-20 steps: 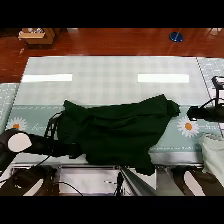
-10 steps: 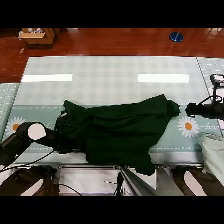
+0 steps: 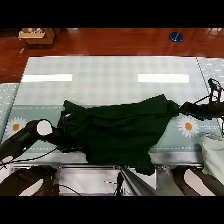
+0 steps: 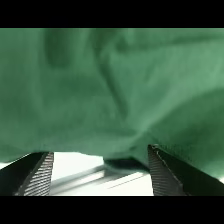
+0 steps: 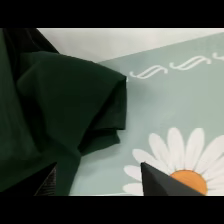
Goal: Fold the shirts.
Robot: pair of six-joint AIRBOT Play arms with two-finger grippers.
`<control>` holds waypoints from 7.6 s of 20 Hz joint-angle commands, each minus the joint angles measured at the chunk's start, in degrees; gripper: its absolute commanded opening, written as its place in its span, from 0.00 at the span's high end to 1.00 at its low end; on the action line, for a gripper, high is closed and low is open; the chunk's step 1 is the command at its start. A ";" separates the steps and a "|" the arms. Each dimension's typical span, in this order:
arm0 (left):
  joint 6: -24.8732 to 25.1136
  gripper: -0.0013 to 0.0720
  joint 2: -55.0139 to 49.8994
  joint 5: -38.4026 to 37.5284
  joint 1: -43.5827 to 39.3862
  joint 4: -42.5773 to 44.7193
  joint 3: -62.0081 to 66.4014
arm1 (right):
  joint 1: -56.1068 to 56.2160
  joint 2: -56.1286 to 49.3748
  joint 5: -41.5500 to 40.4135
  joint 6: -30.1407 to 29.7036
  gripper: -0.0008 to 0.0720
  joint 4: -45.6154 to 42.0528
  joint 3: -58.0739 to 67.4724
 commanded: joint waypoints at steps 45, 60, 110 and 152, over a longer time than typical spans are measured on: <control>12.24 0.93 22.53 3.48 30.88 8.50 78.18 | -4.57 20.24 -3.19 4.44 0.97 18.14 52.57; -3.96 0.93 25.33 -41.09 31.10 -11.06 80.04 | 4.00 18.93 35.69 2.78 0.97 -9.86 69.46; 29.16 0.15 -25.57 -8.17 58.38 0.85 22.23 | 2.51 -26.43 26.69 -1.36 0.37 1.05 35.28; 34.53 0.93 -28.89 -10.47 52.63 -7.26 25.53 | 20.94 -6.82 -2.01 6.95 0.97 31.21 -18.01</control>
